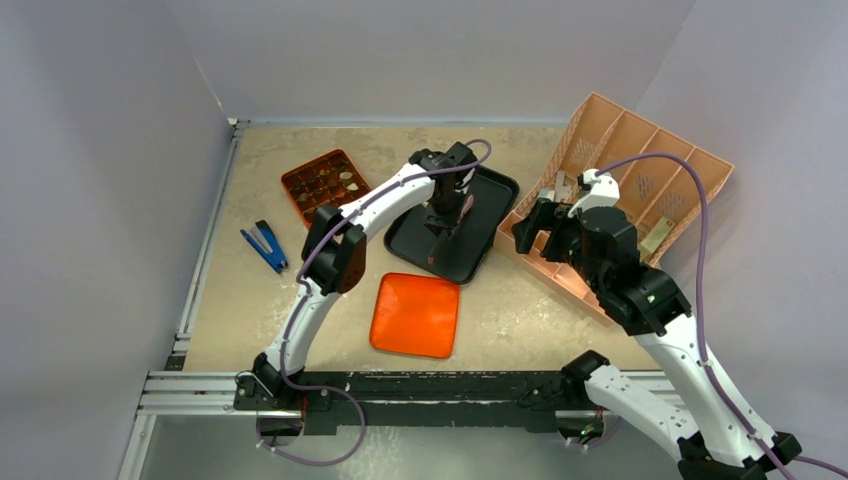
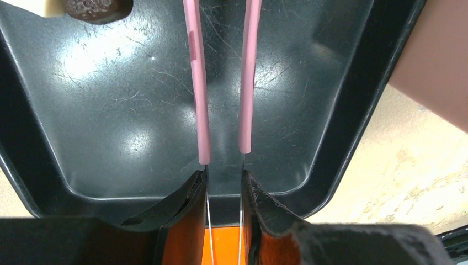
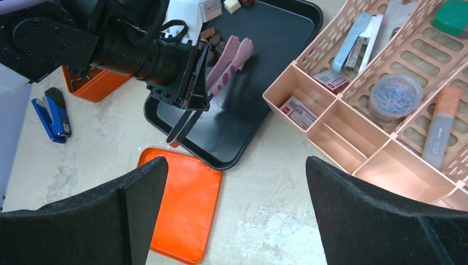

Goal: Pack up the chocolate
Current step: Pick up the fake chocolate from the plate.

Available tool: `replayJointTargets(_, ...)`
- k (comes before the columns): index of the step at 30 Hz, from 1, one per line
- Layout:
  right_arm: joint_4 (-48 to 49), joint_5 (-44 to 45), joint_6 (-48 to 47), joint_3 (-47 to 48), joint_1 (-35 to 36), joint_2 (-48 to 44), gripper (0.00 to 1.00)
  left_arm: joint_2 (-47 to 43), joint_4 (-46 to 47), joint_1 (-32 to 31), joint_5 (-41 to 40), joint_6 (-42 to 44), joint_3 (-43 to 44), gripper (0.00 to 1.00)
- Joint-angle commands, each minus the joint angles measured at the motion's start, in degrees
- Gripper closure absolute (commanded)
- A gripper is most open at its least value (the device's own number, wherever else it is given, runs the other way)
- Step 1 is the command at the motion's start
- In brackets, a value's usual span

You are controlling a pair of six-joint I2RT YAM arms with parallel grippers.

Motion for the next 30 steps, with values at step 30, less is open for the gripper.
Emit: replayJointTargets(30, 3.8, 0.2, 0.4, -0.8, 0.2, -0.5, 0.03, -30.3, 0.4, 13.4, -6.8, -5.2, -18.8, 0.87)
